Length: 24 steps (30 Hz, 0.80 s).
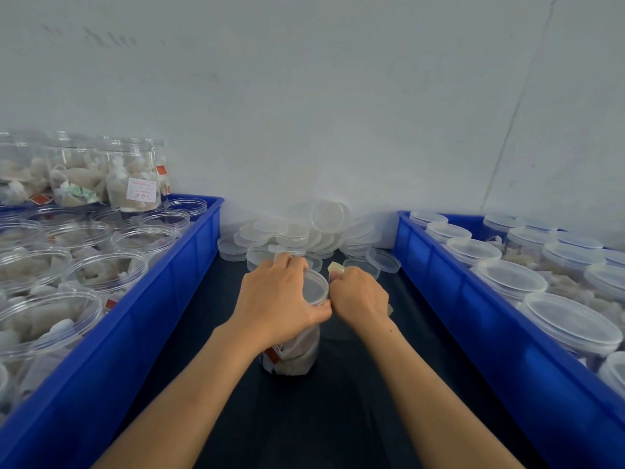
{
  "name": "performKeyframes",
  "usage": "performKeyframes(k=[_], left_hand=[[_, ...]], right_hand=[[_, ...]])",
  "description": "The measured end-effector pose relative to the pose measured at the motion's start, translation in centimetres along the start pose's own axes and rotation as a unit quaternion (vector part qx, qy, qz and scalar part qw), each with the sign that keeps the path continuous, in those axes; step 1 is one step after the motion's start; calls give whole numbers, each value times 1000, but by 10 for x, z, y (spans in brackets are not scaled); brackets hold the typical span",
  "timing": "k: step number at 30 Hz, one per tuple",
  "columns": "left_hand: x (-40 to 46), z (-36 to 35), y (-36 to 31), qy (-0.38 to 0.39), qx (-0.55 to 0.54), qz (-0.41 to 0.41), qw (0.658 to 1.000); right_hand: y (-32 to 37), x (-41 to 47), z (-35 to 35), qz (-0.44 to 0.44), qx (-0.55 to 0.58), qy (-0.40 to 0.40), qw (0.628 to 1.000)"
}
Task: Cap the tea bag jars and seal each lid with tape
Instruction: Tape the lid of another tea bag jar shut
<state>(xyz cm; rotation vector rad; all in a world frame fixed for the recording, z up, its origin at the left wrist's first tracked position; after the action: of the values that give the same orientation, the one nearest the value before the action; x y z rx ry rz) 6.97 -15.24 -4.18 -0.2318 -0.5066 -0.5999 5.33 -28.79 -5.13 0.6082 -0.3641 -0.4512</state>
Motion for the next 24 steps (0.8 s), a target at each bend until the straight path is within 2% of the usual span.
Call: performKeyframes(k=[24], left_hand=[[2,-1,-2,11,0,11,1000]], right_hand=[[2,17,-6,-71,3,7,997]])
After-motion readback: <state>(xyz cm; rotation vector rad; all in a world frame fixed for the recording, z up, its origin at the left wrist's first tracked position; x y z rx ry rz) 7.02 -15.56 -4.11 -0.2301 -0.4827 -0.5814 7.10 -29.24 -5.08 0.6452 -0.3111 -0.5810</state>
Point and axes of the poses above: each hand's wrist, its own x-axis towards the middle knuckle, its own z-axis out of the back of the hand, y = z × x, the point moved 2 cm from there along x, towards the middle knuckle, and after that the axes turned 8 degrees about x, right-handed, at the moved point
